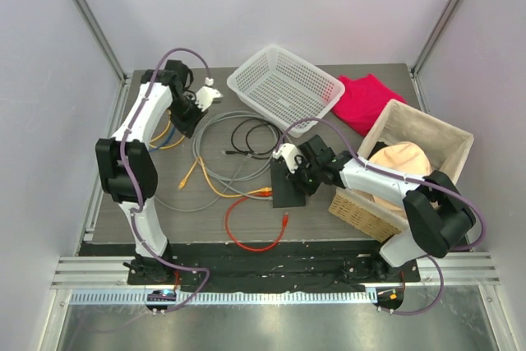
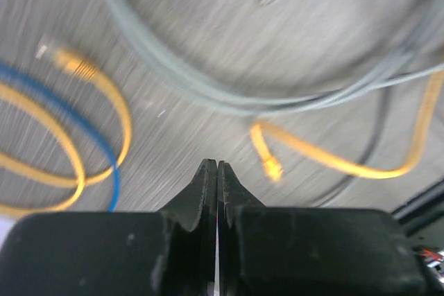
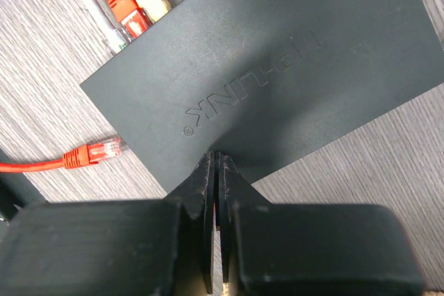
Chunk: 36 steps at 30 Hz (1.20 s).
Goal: Pull the plug from the switch port
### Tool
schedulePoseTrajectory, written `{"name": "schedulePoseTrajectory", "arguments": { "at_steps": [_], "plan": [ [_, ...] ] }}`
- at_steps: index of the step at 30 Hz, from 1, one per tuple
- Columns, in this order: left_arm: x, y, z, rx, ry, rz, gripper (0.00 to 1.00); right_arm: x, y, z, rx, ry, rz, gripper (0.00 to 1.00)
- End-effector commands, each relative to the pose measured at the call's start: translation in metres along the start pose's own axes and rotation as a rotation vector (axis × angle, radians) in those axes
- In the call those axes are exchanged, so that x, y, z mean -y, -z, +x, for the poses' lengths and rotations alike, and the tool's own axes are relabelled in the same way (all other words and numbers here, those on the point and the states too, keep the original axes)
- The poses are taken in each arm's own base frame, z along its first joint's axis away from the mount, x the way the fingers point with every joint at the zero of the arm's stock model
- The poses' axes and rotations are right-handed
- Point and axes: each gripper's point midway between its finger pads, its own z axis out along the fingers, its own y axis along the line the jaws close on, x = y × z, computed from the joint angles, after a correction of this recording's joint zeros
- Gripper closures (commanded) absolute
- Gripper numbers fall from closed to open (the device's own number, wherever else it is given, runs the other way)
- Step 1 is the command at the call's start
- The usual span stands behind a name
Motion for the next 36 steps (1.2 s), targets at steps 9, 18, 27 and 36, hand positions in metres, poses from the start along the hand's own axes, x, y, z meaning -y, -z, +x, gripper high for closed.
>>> {"name": "schedulePoseTrajectory", "arguments": {
  "at_steps": [9, 18, 27, 36],
  "plan": [
    [0.011, 0.077, -0.01, 0.28, 0.269, -0.035, 0.51, -0.003, 0.002, 0.036, -0.101, 0.008, 0.01, 0.95],
    [0.113, 0.048, 0.157, -0.086, -0.316, 0.121, 0.47, -0.006, 0.009, 0.022, -0.054, -0.073, -0.011, 0.94],
    [0.105, -0.024, 0.171, 0.017, -0.419, -0.086, 0.39, -0.004, 0.002, 0.006, -0.047, -0.107, -0.028, 0.93],
    [0.104, -0.06, 0.176, -0.012, -0.404, 0.013, 0.43, -0.004, 0.002, 0.016, -0.067, -0.091, -0.018, 0.93]
  ]
}}
